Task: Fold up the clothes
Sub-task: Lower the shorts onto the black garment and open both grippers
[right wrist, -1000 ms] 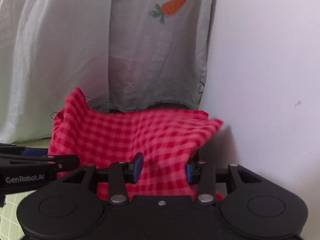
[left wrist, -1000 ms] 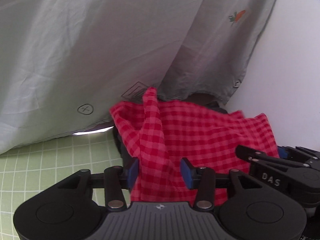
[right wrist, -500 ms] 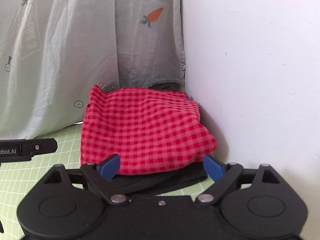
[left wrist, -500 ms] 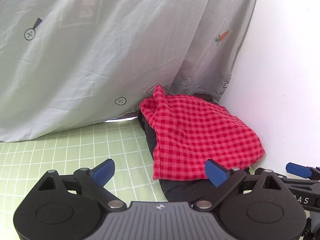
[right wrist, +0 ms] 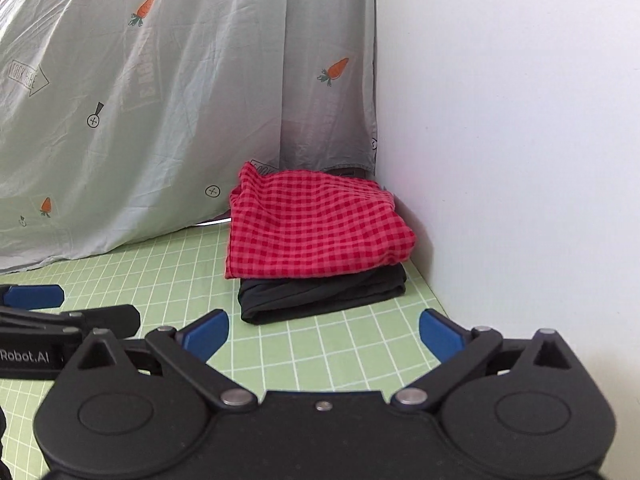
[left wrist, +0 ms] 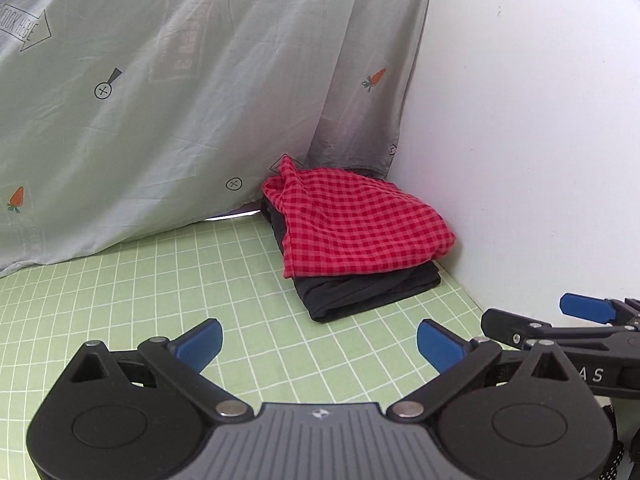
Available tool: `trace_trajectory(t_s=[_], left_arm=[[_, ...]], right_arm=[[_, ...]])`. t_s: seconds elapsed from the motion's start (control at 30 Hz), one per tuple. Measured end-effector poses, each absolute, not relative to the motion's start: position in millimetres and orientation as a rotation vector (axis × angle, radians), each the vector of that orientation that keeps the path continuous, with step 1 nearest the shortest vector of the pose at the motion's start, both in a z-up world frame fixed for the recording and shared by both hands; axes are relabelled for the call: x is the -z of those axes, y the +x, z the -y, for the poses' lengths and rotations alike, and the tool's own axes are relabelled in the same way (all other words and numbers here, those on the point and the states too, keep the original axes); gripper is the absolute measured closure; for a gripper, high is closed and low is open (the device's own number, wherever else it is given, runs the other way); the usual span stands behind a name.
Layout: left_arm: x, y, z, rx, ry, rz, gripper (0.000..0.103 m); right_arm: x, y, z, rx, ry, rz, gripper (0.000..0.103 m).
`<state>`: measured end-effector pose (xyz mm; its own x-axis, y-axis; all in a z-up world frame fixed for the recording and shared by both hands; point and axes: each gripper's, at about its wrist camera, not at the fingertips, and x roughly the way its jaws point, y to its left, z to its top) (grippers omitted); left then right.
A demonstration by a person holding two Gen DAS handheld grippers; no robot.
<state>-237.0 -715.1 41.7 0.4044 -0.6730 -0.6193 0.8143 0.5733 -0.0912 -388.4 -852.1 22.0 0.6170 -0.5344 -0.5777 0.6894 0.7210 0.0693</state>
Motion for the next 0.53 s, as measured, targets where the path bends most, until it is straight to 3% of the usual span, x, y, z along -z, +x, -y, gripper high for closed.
trace_trajectory(t_s=[0.53], left_arm=[[-56, -277, 694, 0.99, 0.205, -0.616, 0.001]], right_arm=[[-33, -436, 830, 0.766, 0.298, -0.522, 0.0]])
